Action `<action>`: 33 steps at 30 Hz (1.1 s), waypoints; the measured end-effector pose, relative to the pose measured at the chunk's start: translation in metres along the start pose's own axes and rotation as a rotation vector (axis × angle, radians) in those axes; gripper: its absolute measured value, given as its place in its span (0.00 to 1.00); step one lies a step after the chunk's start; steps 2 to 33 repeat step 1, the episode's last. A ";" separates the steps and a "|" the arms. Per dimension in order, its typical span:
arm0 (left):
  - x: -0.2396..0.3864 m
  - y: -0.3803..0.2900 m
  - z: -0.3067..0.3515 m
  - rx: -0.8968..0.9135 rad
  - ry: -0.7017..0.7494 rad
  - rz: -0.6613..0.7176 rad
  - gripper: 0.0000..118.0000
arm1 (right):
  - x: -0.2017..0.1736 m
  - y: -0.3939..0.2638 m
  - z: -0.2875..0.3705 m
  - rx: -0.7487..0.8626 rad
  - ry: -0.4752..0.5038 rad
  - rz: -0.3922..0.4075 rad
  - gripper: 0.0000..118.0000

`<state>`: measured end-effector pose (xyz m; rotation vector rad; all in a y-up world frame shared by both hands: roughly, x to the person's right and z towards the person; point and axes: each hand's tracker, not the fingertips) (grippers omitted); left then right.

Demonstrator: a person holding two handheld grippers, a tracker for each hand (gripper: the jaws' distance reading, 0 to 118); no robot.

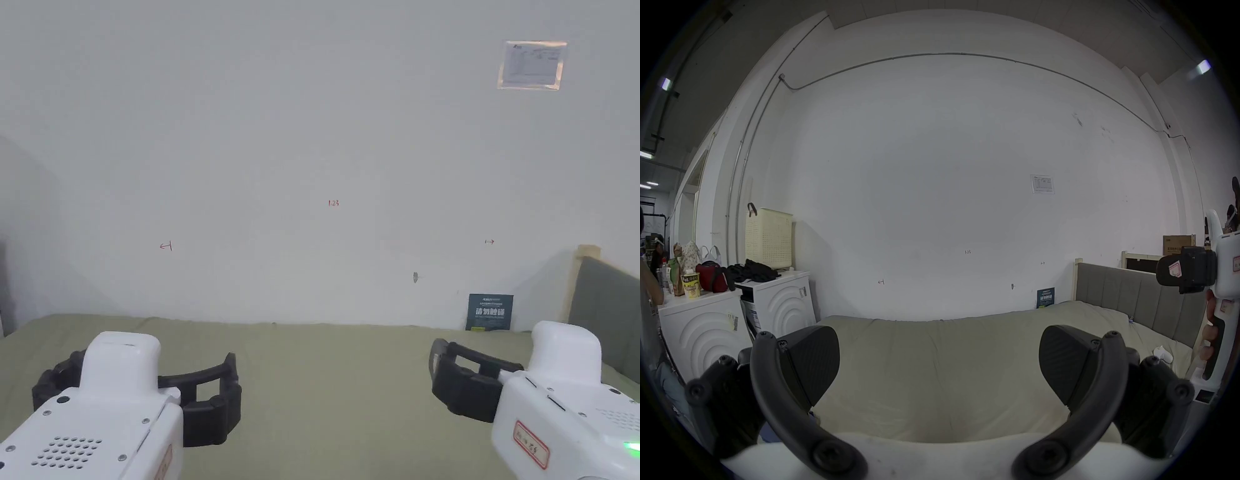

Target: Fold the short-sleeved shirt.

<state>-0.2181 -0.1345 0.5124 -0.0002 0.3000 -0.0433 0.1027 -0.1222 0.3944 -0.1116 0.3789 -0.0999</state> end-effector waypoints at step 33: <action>0.000 0.000 0.000 0.004 -0.001 0.001 1.00 | 0.001 -0.002 0.000 0.006 0.017 0.030 1.00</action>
